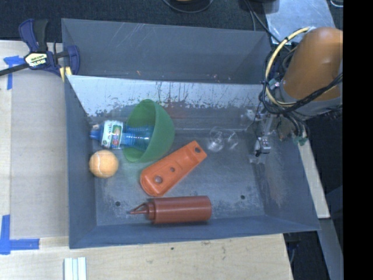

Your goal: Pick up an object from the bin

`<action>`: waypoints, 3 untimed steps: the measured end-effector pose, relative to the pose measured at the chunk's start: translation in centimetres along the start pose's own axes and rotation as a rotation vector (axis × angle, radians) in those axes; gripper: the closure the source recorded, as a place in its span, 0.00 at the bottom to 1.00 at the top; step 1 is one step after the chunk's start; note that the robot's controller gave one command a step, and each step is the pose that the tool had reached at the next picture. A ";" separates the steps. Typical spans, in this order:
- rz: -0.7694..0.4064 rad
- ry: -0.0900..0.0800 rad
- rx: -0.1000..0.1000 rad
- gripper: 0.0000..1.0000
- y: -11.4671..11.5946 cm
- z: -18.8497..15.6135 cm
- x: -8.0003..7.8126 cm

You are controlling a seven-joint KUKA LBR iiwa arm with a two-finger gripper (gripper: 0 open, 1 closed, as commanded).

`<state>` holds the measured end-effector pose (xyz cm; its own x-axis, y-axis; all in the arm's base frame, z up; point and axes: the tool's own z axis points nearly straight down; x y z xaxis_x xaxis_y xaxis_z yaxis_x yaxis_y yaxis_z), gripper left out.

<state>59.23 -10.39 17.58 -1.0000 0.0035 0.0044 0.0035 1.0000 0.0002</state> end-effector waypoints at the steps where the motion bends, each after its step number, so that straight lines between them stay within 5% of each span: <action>1: -0.003 -0.009 0.001 0.00 0.1 -0.5 -0.2; 2: -0.126 -0.001 0.000 0.00 6.0 9.2 2.8; 3: -0.241 -0.013 0.003 0.00 4.5 10.6 0.0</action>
Offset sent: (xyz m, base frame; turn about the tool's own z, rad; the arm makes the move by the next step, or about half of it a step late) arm -0.0289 0.0595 -0.0911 -0.1286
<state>59.20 -5.90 7.01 -0.9719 -0.2352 -0.0086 -0.2352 0.9719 -0.0035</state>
